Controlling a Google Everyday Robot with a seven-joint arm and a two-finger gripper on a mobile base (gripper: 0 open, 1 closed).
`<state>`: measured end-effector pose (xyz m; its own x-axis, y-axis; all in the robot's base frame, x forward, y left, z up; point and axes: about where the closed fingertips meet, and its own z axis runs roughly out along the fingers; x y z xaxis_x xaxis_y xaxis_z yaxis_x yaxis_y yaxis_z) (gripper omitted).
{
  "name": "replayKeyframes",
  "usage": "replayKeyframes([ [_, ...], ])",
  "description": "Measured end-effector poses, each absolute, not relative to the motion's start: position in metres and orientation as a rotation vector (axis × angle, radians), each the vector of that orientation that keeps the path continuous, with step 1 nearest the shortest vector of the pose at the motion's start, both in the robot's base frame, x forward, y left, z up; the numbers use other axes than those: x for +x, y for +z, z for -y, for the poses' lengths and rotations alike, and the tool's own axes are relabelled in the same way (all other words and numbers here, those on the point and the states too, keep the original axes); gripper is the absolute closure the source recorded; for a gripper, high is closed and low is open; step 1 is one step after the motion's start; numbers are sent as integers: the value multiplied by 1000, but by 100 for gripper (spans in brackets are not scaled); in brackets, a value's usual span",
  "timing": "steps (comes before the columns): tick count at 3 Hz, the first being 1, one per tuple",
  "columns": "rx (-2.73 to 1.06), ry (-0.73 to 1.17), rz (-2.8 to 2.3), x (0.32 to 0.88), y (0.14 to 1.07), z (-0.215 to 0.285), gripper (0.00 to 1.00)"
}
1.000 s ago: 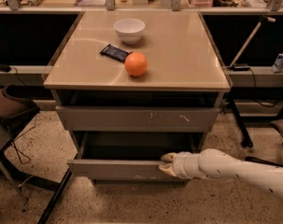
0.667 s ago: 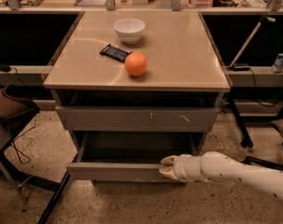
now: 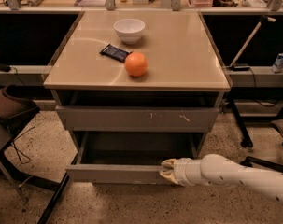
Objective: Open middle drawer
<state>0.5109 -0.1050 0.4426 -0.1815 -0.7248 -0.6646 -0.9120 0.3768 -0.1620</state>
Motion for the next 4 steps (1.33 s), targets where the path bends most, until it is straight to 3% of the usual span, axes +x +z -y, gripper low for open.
replayKeyframes([
  [4,-1480,409,-1943,464,437,98,100],
])
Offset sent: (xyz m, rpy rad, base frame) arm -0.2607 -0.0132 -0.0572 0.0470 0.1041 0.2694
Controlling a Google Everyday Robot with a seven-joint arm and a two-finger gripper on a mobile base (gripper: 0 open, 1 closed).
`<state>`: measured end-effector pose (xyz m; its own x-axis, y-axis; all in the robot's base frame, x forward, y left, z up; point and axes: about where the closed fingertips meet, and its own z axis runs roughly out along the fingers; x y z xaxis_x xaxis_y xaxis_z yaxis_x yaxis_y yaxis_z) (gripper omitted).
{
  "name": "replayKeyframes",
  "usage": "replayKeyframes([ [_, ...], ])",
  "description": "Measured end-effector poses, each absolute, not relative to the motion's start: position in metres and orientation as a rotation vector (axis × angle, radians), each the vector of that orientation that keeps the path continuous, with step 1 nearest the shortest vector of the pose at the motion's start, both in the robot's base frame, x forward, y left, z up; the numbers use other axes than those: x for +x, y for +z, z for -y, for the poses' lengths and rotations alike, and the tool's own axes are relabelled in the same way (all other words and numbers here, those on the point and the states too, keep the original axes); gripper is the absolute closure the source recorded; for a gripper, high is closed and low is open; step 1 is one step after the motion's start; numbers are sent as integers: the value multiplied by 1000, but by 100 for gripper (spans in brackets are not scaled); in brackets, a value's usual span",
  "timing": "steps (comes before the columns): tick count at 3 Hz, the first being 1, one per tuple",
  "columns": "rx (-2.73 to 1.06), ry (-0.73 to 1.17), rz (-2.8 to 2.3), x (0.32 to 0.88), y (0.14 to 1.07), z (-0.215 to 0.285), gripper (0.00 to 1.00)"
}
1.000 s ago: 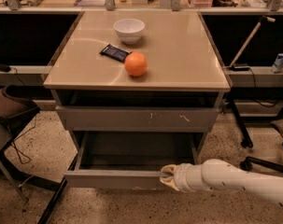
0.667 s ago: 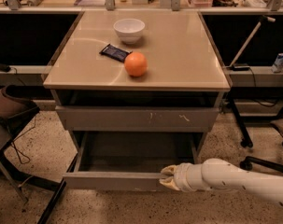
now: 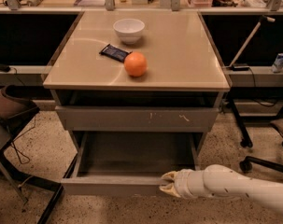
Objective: Open middle drawer
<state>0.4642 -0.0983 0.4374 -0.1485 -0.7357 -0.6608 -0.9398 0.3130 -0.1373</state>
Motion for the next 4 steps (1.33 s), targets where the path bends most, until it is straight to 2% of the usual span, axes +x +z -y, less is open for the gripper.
replayKeyframes([
  [1,-1472,412,-1944,442,431,98,100],
  [4,-1461,413,-1947,422,433,96,100],
])
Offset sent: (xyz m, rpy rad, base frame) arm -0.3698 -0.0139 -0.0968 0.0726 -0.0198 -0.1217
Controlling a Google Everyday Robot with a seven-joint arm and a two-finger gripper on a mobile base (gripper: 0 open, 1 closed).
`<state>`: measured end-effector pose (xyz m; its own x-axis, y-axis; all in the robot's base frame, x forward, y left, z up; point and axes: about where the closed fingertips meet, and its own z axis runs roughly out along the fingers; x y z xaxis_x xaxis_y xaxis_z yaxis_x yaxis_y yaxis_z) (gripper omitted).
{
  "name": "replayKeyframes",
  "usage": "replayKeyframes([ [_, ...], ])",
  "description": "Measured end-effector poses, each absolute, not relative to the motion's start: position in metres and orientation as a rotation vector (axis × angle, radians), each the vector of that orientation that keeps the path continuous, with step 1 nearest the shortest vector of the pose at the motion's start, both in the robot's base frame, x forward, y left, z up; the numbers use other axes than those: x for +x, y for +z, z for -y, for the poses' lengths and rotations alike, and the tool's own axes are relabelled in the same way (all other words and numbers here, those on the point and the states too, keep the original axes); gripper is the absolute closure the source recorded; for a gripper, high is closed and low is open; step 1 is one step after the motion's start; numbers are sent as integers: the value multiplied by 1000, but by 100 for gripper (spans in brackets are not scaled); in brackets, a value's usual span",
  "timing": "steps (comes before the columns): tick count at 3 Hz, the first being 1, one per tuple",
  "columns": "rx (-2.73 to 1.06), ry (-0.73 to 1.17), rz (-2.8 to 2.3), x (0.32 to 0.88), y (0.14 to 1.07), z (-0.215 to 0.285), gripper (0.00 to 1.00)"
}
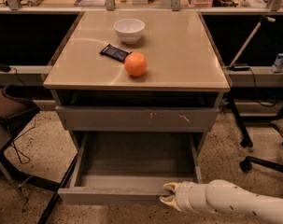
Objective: Open middle drawer
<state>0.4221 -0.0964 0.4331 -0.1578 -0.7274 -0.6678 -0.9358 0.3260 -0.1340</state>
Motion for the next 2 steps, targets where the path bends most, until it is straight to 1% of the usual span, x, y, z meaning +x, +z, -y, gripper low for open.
replayKeyframes([
  [1,-1449,415,-1950,404,427,96,100],
  [2,-1449,415,-1950,404,432,95,100],
])
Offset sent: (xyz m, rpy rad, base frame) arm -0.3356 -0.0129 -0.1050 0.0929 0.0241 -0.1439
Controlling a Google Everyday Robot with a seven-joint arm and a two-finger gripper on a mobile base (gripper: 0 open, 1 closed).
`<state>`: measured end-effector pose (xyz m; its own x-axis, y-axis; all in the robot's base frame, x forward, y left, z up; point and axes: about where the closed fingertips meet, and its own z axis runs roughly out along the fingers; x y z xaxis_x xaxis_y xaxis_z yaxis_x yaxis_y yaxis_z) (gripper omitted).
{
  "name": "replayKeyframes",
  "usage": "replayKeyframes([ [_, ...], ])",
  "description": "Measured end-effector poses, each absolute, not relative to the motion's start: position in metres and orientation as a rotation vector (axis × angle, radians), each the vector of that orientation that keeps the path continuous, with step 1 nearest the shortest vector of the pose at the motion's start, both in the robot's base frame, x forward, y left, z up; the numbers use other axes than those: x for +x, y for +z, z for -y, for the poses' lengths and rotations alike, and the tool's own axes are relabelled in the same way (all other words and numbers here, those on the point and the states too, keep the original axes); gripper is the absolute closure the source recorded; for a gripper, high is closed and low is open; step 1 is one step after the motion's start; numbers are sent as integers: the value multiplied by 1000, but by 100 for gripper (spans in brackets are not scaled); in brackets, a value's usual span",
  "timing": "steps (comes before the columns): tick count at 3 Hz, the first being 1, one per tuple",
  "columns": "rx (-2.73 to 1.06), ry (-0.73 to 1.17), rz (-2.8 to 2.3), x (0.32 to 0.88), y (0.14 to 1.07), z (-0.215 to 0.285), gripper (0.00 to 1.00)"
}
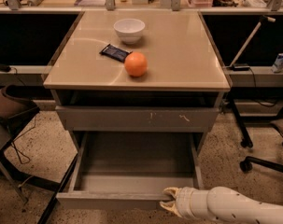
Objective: Open middle drawer
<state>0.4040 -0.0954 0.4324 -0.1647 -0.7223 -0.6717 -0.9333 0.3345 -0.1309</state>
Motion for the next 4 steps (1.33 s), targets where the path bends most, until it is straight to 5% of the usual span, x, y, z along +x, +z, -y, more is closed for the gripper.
replayKeyframes([
  [2,-1439,418,-1953,389,433,94,100],
  [4,-1439,418,-1953,389,433,94,58],
])
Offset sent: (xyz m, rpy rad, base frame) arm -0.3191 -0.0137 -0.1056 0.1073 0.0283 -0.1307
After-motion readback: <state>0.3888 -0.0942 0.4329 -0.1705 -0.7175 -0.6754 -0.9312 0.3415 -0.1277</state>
